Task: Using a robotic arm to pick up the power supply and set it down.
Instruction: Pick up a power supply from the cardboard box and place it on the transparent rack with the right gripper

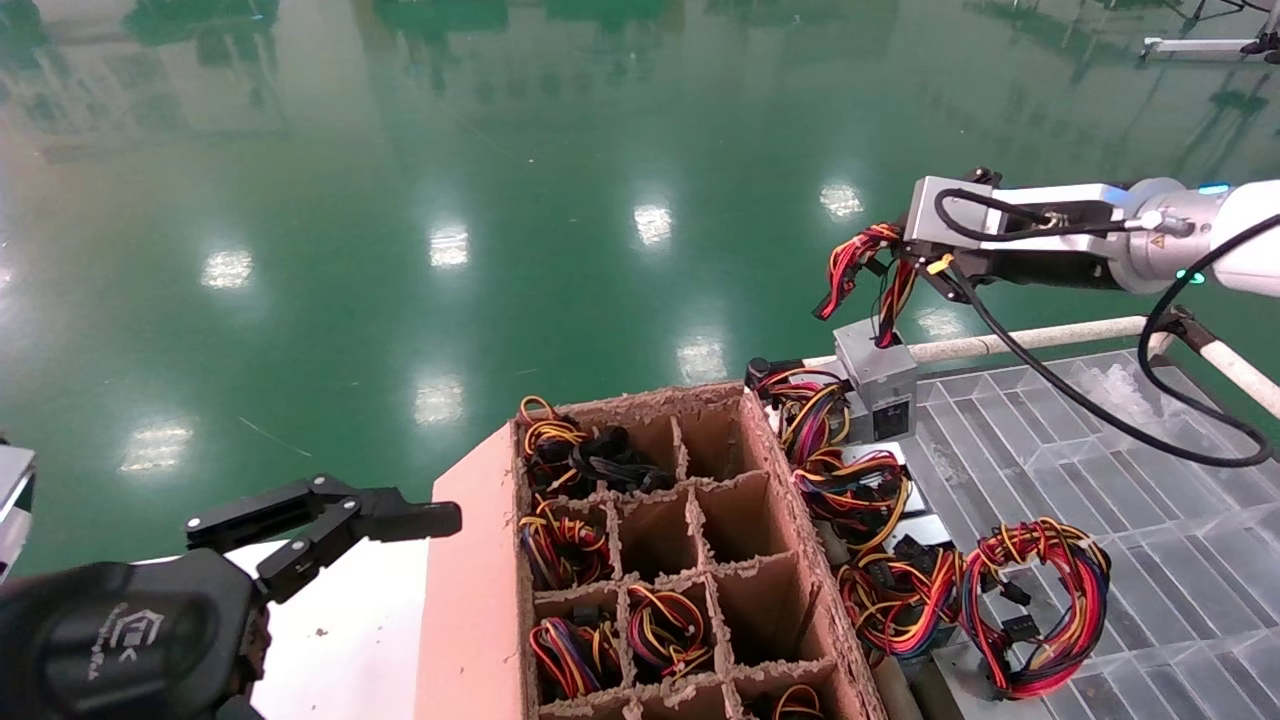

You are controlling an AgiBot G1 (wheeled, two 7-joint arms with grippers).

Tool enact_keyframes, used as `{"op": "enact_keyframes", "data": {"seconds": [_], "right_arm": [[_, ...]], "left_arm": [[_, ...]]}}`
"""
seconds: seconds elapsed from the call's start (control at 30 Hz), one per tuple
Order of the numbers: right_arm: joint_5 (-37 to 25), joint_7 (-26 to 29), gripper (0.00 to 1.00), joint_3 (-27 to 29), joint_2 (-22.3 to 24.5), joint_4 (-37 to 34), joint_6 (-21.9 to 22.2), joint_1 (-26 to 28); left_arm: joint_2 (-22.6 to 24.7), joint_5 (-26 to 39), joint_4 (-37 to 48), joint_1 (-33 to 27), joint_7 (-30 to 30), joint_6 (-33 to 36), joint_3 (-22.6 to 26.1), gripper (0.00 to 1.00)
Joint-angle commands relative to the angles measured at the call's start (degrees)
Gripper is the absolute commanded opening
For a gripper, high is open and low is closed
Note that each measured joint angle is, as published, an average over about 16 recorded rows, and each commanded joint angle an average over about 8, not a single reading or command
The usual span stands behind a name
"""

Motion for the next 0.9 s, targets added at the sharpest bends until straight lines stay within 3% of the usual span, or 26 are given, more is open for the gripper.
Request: {"op": "enact_keyframes", "data": {"seconds": [0.03, 0.57, 0.6, 0.83, 0.87, 0.9], "right_arm": [[0.5, -0.1, 0.00, 0.3, -0.4, -1.3, 0.3, 0.0], [4.9, -1.6, 0.02, 3.4, 1.2, -5.3, 2.7, -3.8], [5.1, -1.8, 0.08, 3.6, 1.3, -5.4, 2.8, -4.1], [6.3, -2.5, 0.94, 4.4, 1.6, -5.9, 3.8, -5.6], [6.4, -2.5, 1.00, 4.5, 1.6, -6.0, 3.9, -5.7], [6.5, -2.6, 1.00, 4.5, 1.6, -6.0, 4.0, -5.8]], "left_arm": [[0.0, 0.0, 0.0, 0.0, 0.0, 0.0, 0.0, 1.00], [0.0, 0.0, 0.0, 0.0, 0.0, 0.0, 0.0, 1.00], [0.0, 0.0, 0.0, 0.0, 0.0, 0.0, 0.0, 1.00], [0.0, 0.0, 0.0, 0.0, 0.0, 0.0, 0.0, 1.00], [0.0, 0.0, 0.0, 0.0, 0.0, 0.0, 0.0, 1.00], [0.0, -0.1, 0.0, 0.0, 0.0, 0.0, 0.0, 1.00]]}}
